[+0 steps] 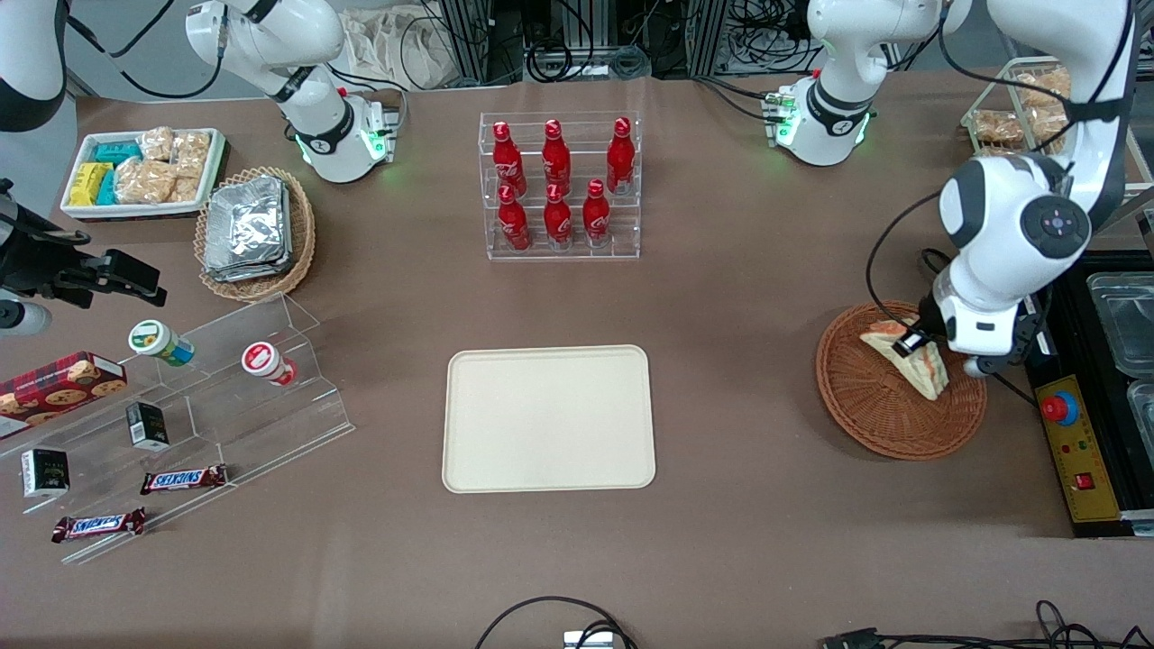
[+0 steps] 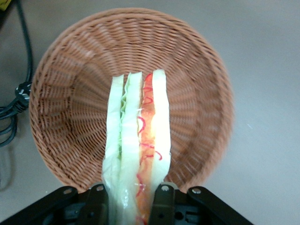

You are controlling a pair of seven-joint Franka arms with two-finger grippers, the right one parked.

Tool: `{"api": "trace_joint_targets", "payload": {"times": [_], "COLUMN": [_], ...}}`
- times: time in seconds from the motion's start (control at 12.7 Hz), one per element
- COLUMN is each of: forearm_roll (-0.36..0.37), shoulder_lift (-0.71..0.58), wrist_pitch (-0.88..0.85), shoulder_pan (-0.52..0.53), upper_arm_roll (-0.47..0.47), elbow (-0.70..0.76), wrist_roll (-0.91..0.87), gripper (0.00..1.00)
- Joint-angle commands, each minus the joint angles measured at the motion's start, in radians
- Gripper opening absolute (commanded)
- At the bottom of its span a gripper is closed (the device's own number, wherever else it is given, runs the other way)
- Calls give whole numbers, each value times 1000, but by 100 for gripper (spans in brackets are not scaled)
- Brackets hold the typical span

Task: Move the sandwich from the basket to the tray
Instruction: 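Lift the sandwich out of the basket with the left gripper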

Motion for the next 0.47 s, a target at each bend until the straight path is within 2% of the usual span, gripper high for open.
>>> {"api": "trace_joint_targets", "payload": {"times": [0.0,0.39], "forearm_roll": [11,11], "shoulder_lift": [-27,-12], "wrist_pitch": [-107,-147], "shoulder_pan": [-12,-13], "upper_arm_roll": [-95,-264], "elbow": [74,173], "wrist_roll": [96,213], "gripper": [14,14]}}
